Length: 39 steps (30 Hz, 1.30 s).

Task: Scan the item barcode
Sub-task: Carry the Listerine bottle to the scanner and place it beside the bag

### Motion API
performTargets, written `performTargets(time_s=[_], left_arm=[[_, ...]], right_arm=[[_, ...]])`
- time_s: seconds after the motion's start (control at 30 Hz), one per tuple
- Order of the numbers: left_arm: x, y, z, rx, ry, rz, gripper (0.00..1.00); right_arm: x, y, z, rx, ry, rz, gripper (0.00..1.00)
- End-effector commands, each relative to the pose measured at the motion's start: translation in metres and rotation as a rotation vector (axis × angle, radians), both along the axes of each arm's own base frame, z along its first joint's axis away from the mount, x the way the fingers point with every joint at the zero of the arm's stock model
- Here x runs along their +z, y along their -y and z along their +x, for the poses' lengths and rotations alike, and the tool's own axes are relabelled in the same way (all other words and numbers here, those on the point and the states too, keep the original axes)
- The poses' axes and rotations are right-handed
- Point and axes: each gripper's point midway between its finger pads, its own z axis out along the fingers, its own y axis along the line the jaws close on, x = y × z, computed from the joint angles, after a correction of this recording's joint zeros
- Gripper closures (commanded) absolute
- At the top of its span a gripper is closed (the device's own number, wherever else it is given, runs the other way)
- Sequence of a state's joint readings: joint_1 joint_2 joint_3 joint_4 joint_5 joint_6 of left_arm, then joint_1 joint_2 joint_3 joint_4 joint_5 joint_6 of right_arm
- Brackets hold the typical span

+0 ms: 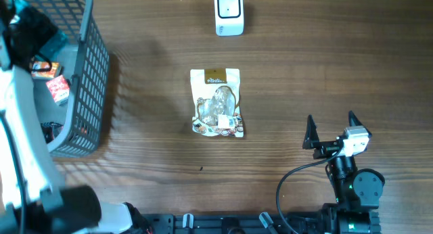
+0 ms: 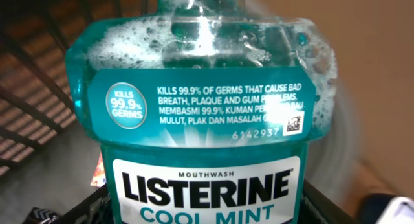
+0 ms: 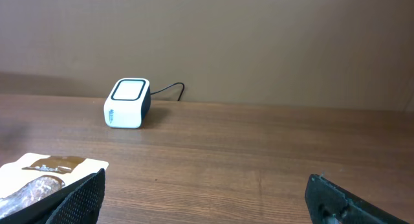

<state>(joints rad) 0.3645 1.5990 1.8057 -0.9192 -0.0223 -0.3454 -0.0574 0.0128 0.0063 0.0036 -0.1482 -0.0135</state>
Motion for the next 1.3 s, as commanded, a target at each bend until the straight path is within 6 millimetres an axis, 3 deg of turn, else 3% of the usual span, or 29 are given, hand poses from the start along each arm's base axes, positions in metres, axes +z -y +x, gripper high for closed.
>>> performTargets(time_s=[0.0, 0.1, 0.17, 0.23, 0.3, 0.37, 0.53, 0.73, 0.97, 1.1, 1.27], left_arm=[[0.073, 0.053, -0.024, -0.155, 0.204, -0.015, 0.45], [0.099, 0.105, -0.035, -0.318, 0.285, -0.067, 0.45], [0.105, 0.143, -0.037, -0.415, 0.303, -0.117, 0.44], [0.102, 0.176, -0.036, -0.493, 0.288, -0.155, 0.44], [0.088, 0.22, -0.034, -0.603, 0.233, -0.184, 0.46], [0.073, 0.248, -0.032, -0.671, 0.181, -0.204, 0.48], [0.003, 0.322, -0.024, -0.824, -0.052, -0.251, 0.49], [-0.113, 0.397, -0.012, -0.888, -0.357, -0.297, 0.48], [-0.225, 0.449, -0.024, -0.906, -0.607, -0.297, 0.49], [-0.265, 0.474, -0.031, -0.933, -0.657, -0.281, 0.49], [-0.274, 0.484, -0.038, -0.934, -0.669, -0.256, 0.45]], right_arm=[[0.001, 0.0, 0.0, -0.003, 0.007, -0.01, 0.0], [0.001, 0.0, 0.0, -0.003, 0.007, -0.01, 0.0], [0.001, 0.0, 0.0, -0.003, 0.007, -0.01, 0.0], [0.001, 0.0, 0.0, -0.003, 0.007, -0.01, 0.0], [0.001, 0.0, 0.0, -0.003, 0.007, -0.01, 0.0], [0.001, 0.0, 0.0, -0.003, 0.007, -0.01, 0.0], [0.001, 0.0, 0.0, -0.003, 0.007, -0.01, 0.0], [0.001, 0.0, 0.0, -0.003, 0.007, -0.01, 0.0], [0.001, 0.0, 0.0, -0.003, 0.007, -0.01, 0.0], [0.001, 0.0, 0.0, -0.003, 0.007, -0.01, 0.0], [0.001, 0.0, 0.0, -0.003, 0.007, -0.01, 0.0]])
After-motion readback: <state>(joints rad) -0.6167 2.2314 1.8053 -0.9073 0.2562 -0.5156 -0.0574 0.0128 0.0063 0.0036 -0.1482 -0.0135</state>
